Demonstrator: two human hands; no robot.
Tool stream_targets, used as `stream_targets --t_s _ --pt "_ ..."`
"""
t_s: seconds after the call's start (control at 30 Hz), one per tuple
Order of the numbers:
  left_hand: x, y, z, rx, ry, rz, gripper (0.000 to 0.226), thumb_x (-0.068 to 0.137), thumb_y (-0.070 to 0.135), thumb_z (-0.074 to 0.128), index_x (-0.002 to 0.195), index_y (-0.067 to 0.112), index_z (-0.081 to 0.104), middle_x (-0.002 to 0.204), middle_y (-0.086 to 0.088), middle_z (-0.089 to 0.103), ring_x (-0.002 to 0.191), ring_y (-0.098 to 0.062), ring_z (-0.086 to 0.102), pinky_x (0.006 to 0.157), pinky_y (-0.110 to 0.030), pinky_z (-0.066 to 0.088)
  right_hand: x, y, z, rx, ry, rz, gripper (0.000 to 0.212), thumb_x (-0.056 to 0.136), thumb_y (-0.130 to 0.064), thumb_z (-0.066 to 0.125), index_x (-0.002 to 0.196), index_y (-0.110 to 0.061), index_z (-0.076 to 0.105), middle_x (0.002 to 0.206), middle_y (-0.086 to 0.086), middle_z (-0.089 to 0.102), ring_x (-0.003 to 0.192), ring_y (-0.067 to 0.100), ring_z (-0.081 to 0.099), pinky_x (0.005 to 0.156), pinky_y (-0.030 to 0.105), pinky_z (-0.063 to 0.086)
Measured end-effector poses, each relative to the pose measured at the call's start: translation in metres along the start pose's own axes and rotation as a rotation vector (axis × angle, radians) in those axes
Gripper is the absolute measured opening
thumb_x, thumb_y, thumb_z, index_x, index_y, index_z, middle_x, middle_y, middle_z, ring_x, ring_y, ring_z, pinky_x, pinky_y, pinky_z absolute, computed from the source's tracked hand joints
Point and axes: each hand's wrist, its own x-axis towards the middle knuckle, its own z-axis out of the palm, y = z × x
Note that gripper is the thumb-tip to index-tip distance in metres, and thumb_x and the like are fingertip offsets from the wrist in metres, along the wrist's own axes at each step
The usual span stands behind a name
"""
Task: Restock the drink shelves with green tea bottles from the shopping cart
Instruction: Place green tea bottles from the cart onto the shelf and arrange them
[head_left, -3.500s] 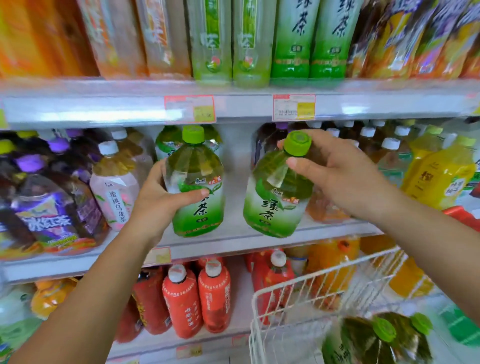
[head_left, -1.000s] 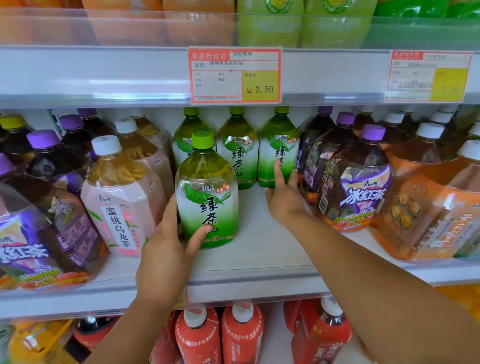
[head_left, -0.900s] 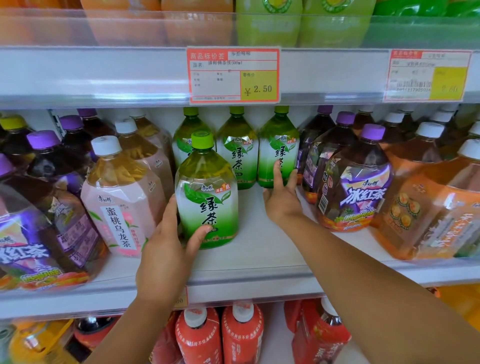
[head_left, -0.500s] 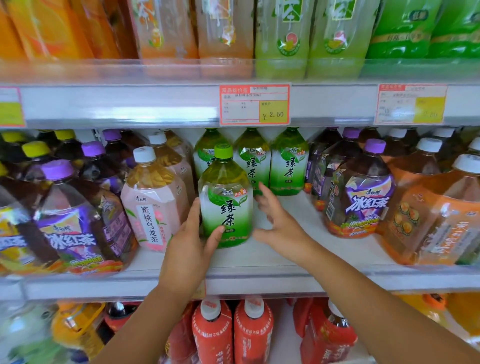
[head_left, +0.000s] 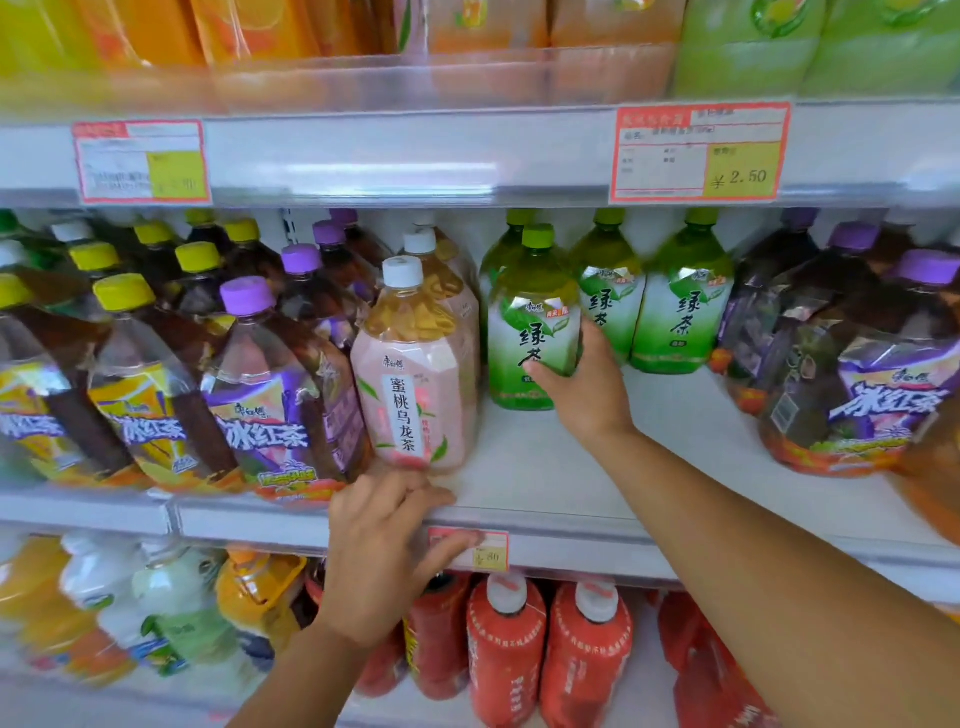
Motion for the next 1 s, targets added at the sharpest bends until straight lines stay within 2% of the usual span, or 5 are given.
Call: stream_targets --t_s 0.23,0.43,0.83,0.93,1.0 --pt "-0.001 -0.003 0.005 -0.024 0.027 0.028 0.047 0.083 0.070 0.052 0.091 0.028 0.070 0.090 0.007 0.060 0.083 -0.017 0.046 0.072 -0.029 0.020 0.003 0.000 0.016 -0.071 0.092 -0.009 0.079 0.072 -0.035 0.080 0.138 -0.018 0.040 0.133 0.004 0.049 0.117 0.022 0.053 0.091 0.030 0.043" --pt "0.002 -0.001 0.003 -0.042 0.031 0.034 0.045 0.080 0.068 0.056 0.090 0.027 0.072 0.089 0.009 0.060 0.085 -0.012 0.043 0.074 -0.027 0.019 0.005 0.000 0.018 -0.072 0.095 -0.021 0.078 0.071 -0.037 0.080 0.137 -0.019 0.043 0.130 0.002 0.054 0.119 0.021 0.053 0.096 0.034 0.046" --pt "0.003 0.002 -0.002 -0.054 -0.012 -0.009 0.048 0.081 0.070 0.052 0.092 0.028 0.073 0.092 0.010 0.061 0.086 -0.012 0.045 0.072 -0.030 0.023 0.004 -0.002 0.018 -0.063 0.076 -0.021 0.080 0.073 -0.033 0.079 0.141 -0.016 0.040 0.137 0.004 0.050 0.127 0.022 0.046 0.102 0.037 0.042" --pt "0.005 0.003 -0.005 -0.043 -0.040 -0.025 0.049 0.080 0.071 0.051 0.092 0.029 0.074 0.092 0.009 0.061 0.086 -0.014 0.047 0.072 -0.031 0.023 0.005 -0.005 0.013 -0.055 -0.007 0.016 0.087 0.075 -0.030 0.079 0.146 -0.016 0.032 0.143 0.004 0.045 0.132 0.023 0.042 0.107 0.039 0.039" --pt "0.006 0.004 -0.008 -0.034 -0.075 -0.046 0.050 0.079 0.071 0.051 0.092 0.029 0.074 0.092 0.008 0.061 0.086 -0.016 0.048 0.072 -0.032 0.024 0.003 -0.008 -0.001 -0.037 -0.171 0.070 0.098 0.079 -0.029 0.076 0.153 -0.020 0.013 0.153 0.003 0.034 0.139 0.021 0.034 0.112 0.038 0.033"
